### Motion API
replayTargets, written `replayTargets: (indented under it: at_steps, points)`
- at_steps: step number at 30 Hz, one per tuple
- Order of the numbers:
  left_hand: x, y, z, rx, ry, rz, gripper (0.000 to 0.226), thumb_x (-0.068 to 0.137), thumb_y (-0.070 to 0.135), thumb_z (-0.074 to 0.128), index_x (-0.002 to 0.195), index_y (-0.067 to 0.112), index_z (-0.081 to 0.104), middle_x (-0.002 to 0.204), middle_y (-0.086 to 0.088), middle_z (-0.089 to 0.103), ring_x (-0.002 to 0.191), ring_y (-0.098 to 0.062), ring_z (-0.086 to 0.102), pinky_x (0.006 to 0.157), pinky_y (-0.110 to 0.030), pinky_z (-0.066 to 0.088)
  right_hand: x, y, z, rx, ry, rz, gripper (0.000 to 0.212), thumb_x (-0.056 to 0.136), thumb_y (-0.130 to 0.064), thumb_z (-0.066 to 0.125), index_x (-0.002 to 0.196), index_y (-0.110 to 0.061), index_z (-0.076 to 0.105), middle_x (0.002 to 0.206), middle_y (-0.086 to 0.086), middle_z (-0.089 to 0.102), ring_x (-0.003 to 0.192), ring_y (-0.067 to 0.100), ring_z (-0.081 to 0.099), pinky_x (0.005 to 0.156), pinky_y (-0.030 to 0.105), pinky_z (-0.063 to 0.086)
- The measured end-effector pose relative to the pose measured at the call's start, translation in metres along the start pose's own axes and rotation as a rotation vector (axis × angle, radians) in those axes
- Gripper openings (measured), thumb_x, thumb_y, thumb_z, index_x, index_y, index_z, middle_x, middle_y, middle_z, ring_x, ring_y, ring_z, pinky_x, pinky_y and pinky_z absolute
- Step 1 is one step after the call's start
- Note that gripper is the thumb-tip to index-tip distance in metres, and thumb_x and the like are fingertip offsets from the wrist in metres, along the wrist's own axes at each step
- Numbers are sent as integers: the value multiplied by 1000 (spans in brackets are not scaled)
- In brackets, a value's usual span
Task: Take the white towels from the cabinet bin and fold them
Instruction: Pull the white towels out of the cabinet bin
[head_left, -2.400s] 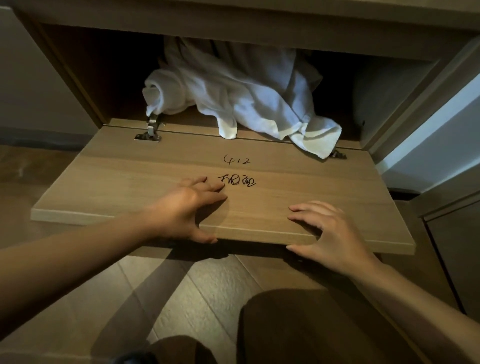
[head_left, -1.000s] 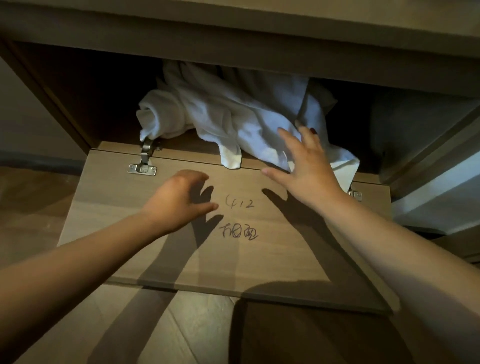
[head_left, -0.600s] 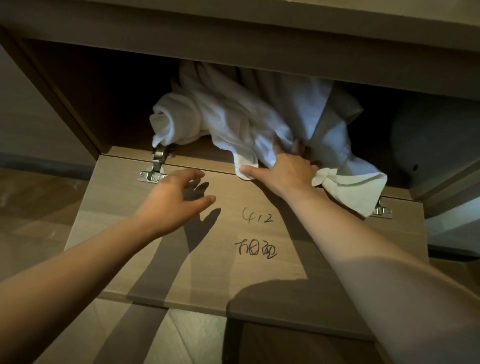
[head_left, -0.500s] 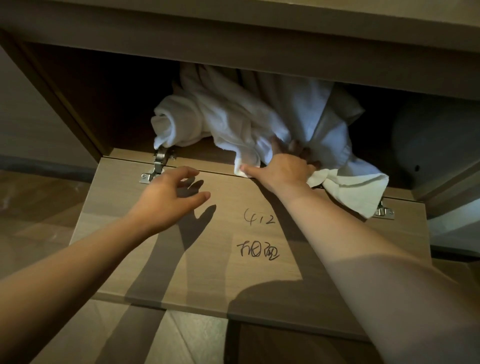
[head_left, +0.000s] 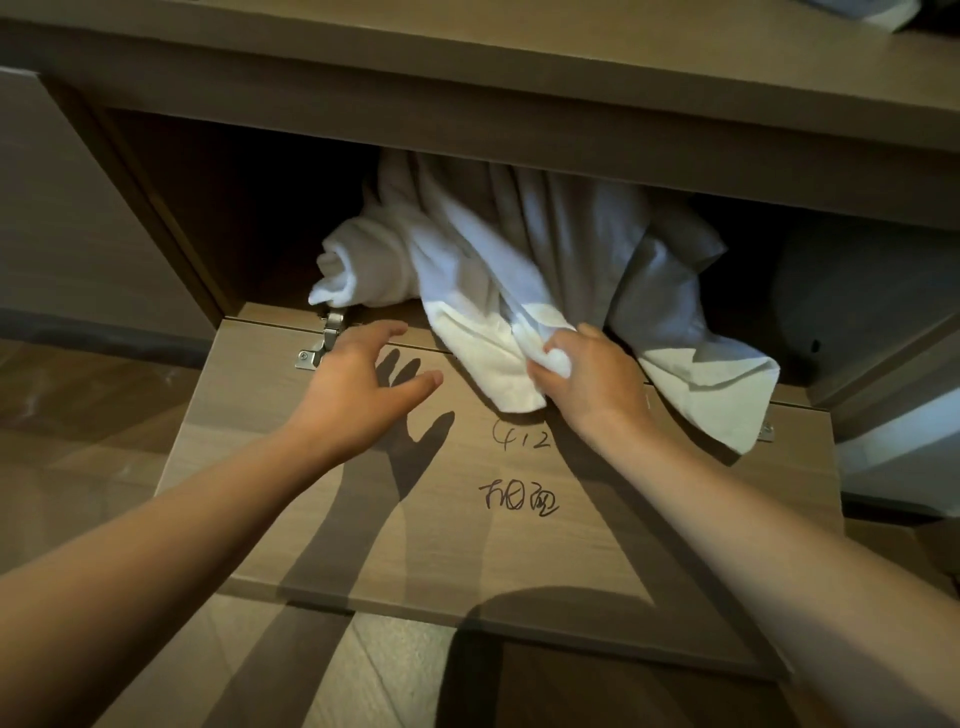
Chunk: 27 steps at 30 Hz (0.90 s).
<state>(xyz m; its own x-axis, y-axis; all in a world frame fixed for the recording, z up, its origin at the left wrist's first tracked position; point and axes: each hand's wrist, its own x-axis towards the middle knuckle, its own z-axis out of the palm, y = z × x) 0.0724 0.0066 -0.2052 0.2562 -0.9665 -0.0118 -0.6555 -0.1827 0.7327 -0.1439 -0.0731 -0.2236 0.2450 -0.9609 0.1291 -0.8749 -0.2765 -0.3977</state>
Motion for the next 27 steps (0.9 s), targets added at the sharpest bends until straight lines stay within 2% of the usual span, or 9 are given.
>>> replayTargets:
  at_steps: [3, 8, 13, 16, 18, 19, 22, 25, 27]
  points:
    - [1, 9, 2, 3, 32, 10, 80, 77, 49, 73, 144, 24, 37, 148, -1, 37, 130, -19, 42, 99, -32, 41, -30, 11, -12, 83, 23, -62, 21, 87, -36, 67, 92, -15, 67, 90, 2, 55, 78, 25, 54, 62, 36, 40]
    - [9, 27, 3, 34, 61, 44, 98, 73, 56, 74, 150, 27, 22, 156, -1, 19, 140, -25, 28, 111, -47, 35, -73, 29, -19, 100, -43, -41, 17, 88, -33, 68, 93, -16, 68, 84, -3, 51, 73, 19, 51, 59, 33, 36]
    - [12, 41, 15, -3, 26, -14, 109, 68, 60, 75, 152, 27, 13, 160, -3, 9, 146, -27, 16, 116, -48, 27, -98, 60, -26, 69, -66, -32, 18, 89, -35, 66, 90, -18, 66, 82, -5, 47, 69, 15, 50, 55, 20, 34]
    - [16, 43, 20, 53, 27, -69, 120, 65, 66, 73, 154, 23, 5, 162, -3, 0, 149, -24, 4, 119, -46, 19, -107, 73, -28, -1, -102, -69, 18, 89, -37, 66, 89, -19, 66, 81, -6, 49, 67, 12, 50, 53, 19, 32]
    - [27, 47, 20, 117, 35, -98, 124, 62, 70, 72, 153, 20, 5, 161, -6, 2, 148, -27, 3, 119, -45, 17, -113, 79, -30, -34, -129, -69, 17, 87, -38, 68, 89, -21, 67, 81, -7, 49, 68, 10, 49, 53, 17, 31]
    - [34, 51, 20, 146, 48, -96, 123, 62, 72, 71, 152, 16, 10, 159, -9, 8, 147, -29, 8, 118, -45, 20, -113, 81, -32, -37, -125, -57, 17, 86, -37, 70, 89, -21, 68, 81, -7, 49, 68, 10, 49, 53, 17, 31]
    - [52, 59, 25, 187, 72, -73, 106, 63, 72, 70, 139, 10, 30, 143, -13, 30, 136, -33, 27, 112, -45, 30, -109, 83, -37, -76, -110, -28, 20, 80, -39, 74, 87, -21, 71, 92, -3, 52, 84, 17, 52, 64, 24, 39]
    - [60, 59, 37, 310, 36, -82, 105, 70, 71, 67, 145, 11, 24, 143, -18, 30, 135, -38, 27, 111, -45, 29, -103, 78, -44, -66, -135, -2, 28, 72, -52, 76, 86, -28, 71, 130, 1, 49, 121, 22, 45, 90, 32, 41]
    - [65, 56, 39, 400, 72, -105, 96, 76, 65, 66, 145, 12, 25, 139, -20, 34, 130, -39, 32, 107, -41, 30, -100, 71, -51, -25, -149, 32, 34, 71, -59, 74, 90, -32, 68, 147, -3, 38, 134, 19, 35, 102, 35, 38]
